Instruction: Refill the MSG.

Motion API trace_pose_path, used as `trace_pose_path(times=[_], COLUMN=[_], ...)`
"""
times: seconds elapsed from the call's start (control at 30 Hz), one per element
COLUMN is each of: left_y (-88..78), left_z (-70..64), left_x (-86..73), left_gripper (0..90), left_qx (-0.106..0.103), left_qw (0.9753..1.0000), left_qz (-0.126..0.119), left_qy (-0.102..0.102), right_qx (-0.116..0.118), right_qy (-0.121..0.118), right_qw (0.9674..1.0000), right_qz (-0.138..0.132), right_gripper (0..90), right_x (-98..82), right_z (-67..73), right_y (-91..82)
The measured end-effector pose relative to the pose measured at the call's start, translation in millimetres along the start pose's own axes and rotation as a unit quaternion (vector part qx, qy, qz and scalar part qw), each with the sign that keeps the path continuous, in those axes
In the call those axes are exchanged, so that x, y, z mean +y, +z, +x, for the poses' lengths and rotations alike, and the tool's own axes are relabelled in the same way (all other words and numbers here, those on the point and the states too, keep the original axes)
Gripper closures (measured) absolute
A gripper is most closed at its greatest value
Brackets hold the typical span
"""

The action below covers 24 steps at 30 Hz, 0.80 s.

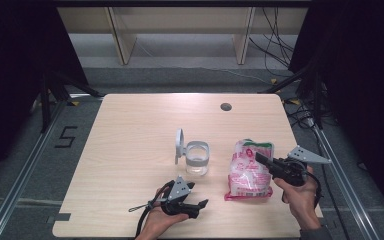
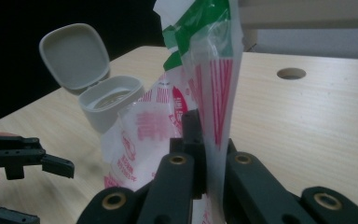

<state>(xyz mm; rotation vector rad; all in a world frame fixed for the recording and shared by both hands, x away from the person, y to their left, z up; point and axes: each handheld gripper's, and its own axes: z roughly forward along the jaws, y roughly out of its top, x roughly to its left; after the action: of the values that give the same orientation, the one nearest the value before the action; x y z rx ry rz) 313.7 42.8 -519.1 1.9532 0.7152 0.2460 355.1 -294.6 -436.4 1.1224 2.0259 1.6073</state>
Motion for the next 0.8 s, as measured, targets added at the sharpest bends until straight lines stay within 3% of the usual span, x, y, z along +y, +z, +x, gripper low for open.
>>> trace_pose_path(times=[0.07, 0.17, 0.2, 0.23, 0.27, 0.3, 0.37, 0.4, 0.43, 0.5, 0.53, 0.57, 0.6, 0.63, 0.67, 0.7, 0.73, 0.77, 0.8], left_y=[4.6, 11.1, 13.4, 16.2, 17.9, 21.9, 25.7, 29.6, 29.6, 29.5, 30.4, 31.0, 33.2, 34.2, 35.7, 36.9, 38.9, 40.0, 42.3], left_z=[-5.3, -13.5, -15.6, -17.4, -17.3, -19.9, -20.7, -22.9, -23.7, -25.5, -27.1, -27.4, -27.7, -27.7, -26.5, -27.0, -27.7, -28.0, -30.1], left_x=[1.3, 4.5, 5.6, 6.7, 8.3, 9.6, 11.5, 11.3, 11.9, 13.0, 13.1, 13.2, 13.3, 14.8, 16.4, 17.0, 19.4, 21.6, 22.9], left_gripper=[27.0, 27.1, 27.0, 27.1, 27.1, 27.1, 27.1, 27.2, 27.1, 27.1, 27.1, 27.1, 27.2, 27.1, 27.1, 27.0, 27.0, 26.7, 26.6], left_qx=[-0.008, -0.012, -0.014, -0.018, -0.018, -0.022, -0.019, -0.019, -0.013, -0.016, -0.017, -0.004, -0.010, -0.008, -0.007, 0.000, 0.004, 0.011, 0.012], left_qw=[1.0000, 0.9999, 0.9998, 0.9998, 0.9995, 0.9995, 0.9995, 0.9997, 0.9998, 0.9997, 0.9998, 0.9998, 0.9998, 0.9999, 0.9997, 1.0000, 1.0000, 0.9999, 0.9998], left_qz=[0.003, 0.007, 0.008, 0.005, 0.015, 0.008, 0.010, 0.001, 0.004, 0.007, 0.004, 0.008, 0.002, 0.001, -0.006, -0.002, -0.006, -0.006, -0.018], left_qy=[0.004, 0.008, 0.010, 0.011, 0.022, 0.020, 0.025, 0.012, 0.013, 0.015, 0.013, 0.020, 0.014, 0.013, 0.021, 0.008, 0.005, 0.006, 0.003], right_qx=[0.003, 0.011, 0.007, 0.011, 0.012, 0.016, 0.017, 0.020, 0.024, 0.025, 0.024, 0.021, 0.022, 0.023, 0.024, 0.024, 0.020, 0.020, 0.014], right_qy=[0.006, -0.011, 0.000, -0.013, -0.002, -0.018, -0.018, -0.011, -0.026, -0.033, -0.052, -0.047, -0.038, -0.045, -0.042, -0.044, -0.038, -0.052, -0.046], right_qw=[1.0000, 0.9998, 1.0000, 0.9998, 0.9999, 0.9997, 0.9996, 0.9997, 0.9992, 0.9991, 0.9982, 0.9986, 0.9990, 0.9986, 0.9988, 0.9986, 0.9990, 0.9983, 0.9987], right_qz=[-0.001, -0.009, -0.004, -0.013, -0.005, -0.009, -0.010, -0.013, -0.017, -0.012, -0.016, -0.012, -0.009, -0.015, -0.011, -0.014, -0.009, -0.019, -0.017], right_gripper=[90.0, 90.0, 90.0, 90.0, 90.0, 90.0, 90.0, 90.0, 90.0, 90.0, 90.0, 90.0, 90.0, 90.0, 90.0, 90.0, 90.0, 90.0, 90.0], right_x=[3.5, 7.3, 8.0, 8.6, 9.7, 10.7, 12.5, 13.2, 15.0, 17.6, 20.3, 21.4, 22.1, 23.3, 24.9, 26.0, 28.0, 30.3, 32.3], right_z=[6.7, 13.6, 17.7, 17.4, 21.3, 20.8, 25.2, 28.9, 29.6, 34.8, 34.3, 35.7, 37.6, 37.2, 38.6, 39.1, 40.4, 37.9, 39.1], right_y=[-1.6, -0.2, -0.9, 1.0, -0.1, 1.3, 1.4, 1.7, 2.6, 1.9, 2.7, 2.4, 2.2, 3.3, 3.3, 4.1, 3.2, 4.9, 4.1])
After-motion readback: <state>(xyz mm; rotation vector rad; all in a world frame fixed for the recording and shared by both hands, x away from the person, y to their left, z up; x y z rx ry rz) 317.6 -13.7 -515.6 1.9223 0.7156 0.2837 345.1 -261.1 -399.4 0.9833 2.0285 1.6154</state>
